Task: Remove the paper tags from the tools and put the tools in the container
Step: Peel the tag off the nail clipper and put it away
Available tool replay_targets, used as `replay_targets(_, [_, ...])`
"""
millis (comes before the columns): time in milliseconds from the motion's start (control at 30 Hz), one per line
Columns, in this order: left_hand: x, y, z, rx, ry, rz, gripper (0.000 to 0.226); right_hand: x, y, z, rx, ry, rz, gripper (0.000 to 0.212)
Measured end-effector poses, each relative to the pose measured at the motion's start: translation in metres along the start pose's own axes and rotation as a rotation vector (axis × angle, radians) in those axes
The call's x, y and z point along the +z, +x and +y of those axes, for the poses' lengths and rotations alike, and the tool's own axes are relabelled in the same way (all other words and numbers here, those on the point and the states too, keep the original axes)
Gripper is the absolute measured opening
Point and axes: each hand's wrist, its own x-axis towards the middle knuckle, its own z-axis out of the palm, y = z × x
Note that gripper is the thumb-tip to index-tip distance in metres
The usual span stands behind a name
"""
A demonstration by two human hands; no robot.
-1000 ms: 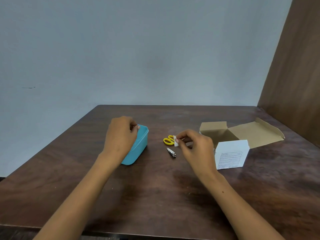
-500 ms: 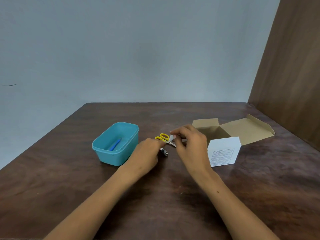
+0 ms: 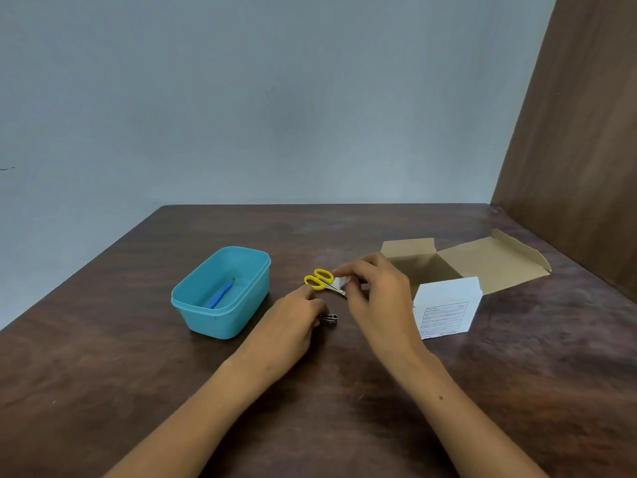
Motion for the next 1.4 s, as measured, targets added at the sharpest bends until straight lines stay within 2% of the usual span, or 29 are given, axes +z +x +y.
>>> replay_targets(133, [0.003, -0.001, 0.000, -0.044, -0.184, 0.158, 0.018, -0.001, 0.000, -0.001, 0.046, 0.098, 0.037, 0.014])
replay_targets(300, [0.001, -0.001, 0.004, -0.127, -0.338, 0.301, 0.020, -0.003, 0.000, -0.006, 0.055, 0.220, 0.056, 0.008])
replay_targets(567, [-0.007, -0.004, 0.007, -0.394, -0.856, 0.302, 0.020, -0.003, 0.000, 0.000, 0.087, 0.202, 0.047, 0.017])
replay_targets(767, [-0.011, -0.004, 0.009, -0.471, -1.209, 0.279, 0.020, -0.006, 0.000, 0.000, -0.063, 0.060, 0.118, 0.016])
replay_targets(933, [-0.016, -0.005, 0.013, -0.486, -1.330, 0.294, 0.024, -0.005, -0.004, -0.002, -0.176, -0.039, 0.112, 0.017])
replay_targets(1200, [-0.023, -0.010, 0.015, -0.465, -1.401, 0.289, 0.034, -0.002, -0.005, -0.002, -0.315, -0.001, -0.030, 0.015])
replay_targets(1400, [-0.024, -0.009, 0.017, -0.429, -1.318, 0.364, 0.039, -0.004, -0.004, -0.001, -0.316, 0.046, 0.055, 0.018])
